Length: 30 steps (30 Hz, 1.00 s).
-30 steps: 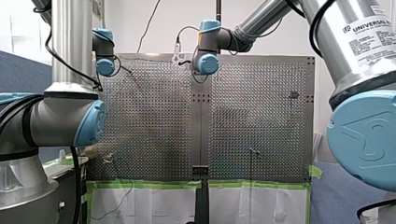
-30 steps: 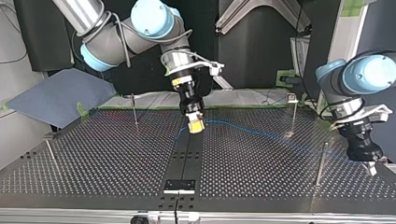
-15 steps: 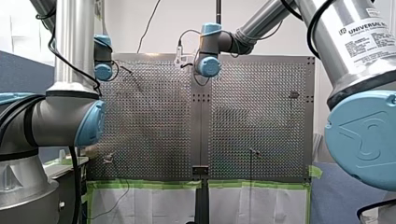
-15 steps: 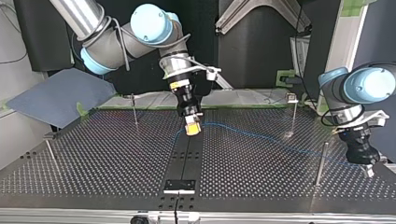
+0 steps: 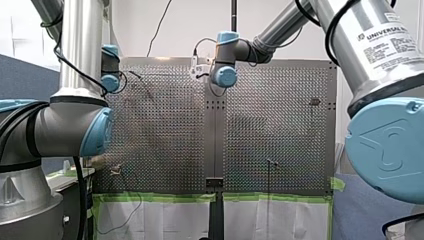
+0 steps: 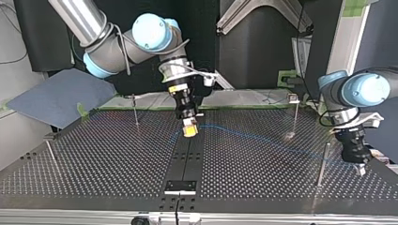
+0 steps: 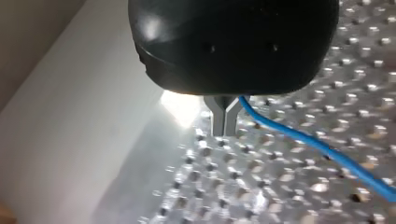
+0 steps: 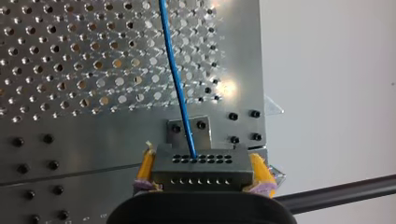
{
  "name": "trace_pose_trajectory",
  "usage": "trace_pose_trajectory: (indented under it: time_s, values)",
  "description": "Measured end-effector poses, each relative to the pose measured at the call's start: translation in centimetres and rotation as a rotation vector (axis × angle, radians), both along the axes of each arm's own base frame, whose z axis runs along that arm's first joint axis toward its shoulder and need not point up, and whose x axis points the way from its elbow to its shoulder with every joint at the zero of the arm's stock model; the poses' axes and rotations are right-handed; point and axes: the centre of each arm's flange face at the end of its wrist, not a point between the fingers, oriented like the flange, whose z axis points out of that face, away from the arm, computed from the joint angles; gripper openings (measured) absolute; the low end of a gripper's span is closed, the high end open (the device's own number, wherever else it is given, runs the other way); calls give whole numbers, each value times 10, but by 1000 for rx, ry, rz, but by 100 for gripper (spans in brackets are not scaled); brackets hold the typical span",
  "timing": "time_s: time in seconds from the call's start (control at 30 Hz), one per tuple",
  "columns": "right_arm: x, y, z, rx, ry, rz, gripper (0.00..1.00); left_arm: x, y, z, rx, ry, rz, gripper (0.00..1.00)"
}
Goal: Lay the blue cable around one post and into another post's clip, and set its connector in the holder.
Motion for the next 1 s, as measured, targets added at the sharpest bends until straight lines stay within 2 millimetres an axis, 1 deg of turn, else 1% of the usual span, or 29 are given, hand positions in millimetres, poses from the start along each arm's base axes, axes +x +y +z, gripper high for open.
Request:
trace_pose_trajectory:
  time_s: [0.3,0.67,1.0]
  values:
    - [-8,-18,-15,20,16,-29,0,7,-3,-16,0,30,-20,0]
    - [-20,-40,-34,54,46,-64,0,7,-6,-20,-5,41,-16,0]
    - [-25,-48,-57,104,93,-76,0,1,-14,-33,-26,46,-29,0]
